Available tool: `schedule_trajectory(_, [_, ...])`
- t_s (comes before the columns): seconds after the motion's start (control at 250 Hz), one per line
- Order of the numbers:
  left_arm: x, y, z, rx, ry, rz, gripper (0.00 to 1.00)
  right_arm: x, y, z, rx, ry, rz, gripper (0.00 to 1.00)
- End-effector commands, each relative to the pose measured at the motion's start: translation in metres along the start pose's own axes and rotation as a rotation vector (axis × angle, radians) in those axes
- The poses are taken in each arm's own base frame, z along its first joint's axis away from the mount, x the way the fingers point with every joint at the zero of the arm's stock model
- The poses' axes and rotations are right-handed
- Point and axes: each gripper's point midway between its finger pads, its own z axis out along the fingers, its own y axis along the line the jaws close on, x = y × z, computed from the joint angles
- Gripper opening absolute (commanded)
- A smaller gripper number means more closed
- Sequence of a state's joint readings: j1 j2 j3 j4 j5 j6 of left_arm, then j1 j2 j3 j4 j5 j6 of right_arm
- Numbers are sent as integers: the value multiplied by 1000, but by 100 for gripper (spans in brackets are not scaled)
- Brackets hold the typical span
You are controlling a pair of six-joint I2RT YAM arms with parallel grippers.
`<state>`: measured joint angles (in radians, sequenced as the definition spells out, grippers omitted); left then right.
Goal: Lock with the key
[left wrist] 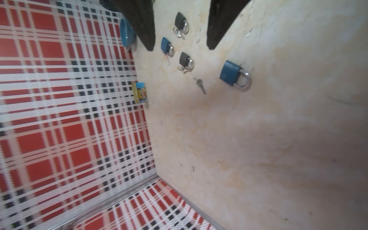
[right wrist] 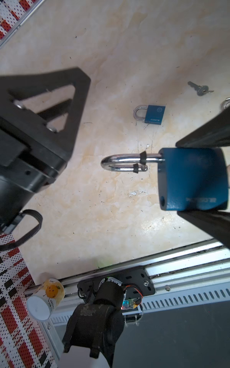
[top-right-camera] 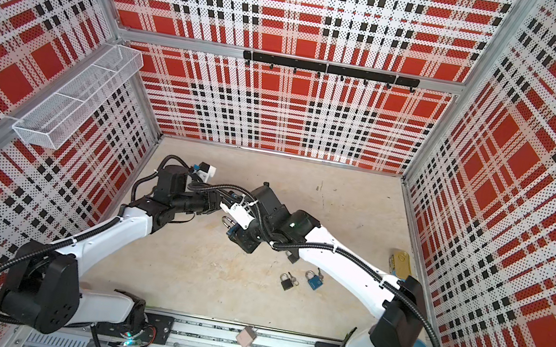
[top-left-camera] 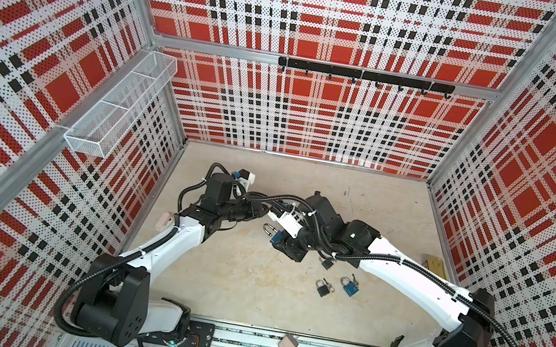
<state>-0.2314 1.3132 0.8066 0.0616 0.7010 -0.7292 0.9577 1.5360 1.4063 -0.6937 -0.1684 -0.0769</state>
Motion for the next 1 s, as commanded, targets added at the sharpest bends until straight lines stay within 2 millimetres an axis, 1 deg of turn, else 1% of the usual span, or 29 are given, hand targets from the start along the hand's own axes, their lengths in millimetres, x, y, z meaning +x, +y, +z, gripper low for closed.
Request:
schedule_trajectory(0.0, [-12,-39,-4,196,-30,25,46,2,-1,-8,-4,-13,27,12])
schedule_trajectory(0.08, [-4,-48,-7,238,9,25,45,2,-4,-11,-4,-24,49,11])
schedule_trajectory(0.244, [19,-56,-15,294,85,11,44,-4,-12,-17,-29,-72,98,10])
schedule_trajectory(0.352, [29,-49,-17,277,99,-5,45,-11,-13,-23,-51,-107,111,10])
schedule_trajectory(0.464, [35,-45,-14,271,112,-13,46,-12,-11,-25,-57,-112,110,10])
schedule_trajectory(0.696, [47,-53,-3,295,169,-3,47,-13,-14,-28,-57,-117,123,10])
schedule_trajectory(0.848, [51,-59,-6,319,187,4,46,-15,-17,-32,-65,-133,141,10])
schedule_trajectory(0.896, [53,-61,-8,326,194,5,46,-15,-21,-33,-58,-139,151,9])
schedule_trajectory(0.996, [56,-62,-12,331,196,5,45,-16,-21,-33,-61,-140,151,9])
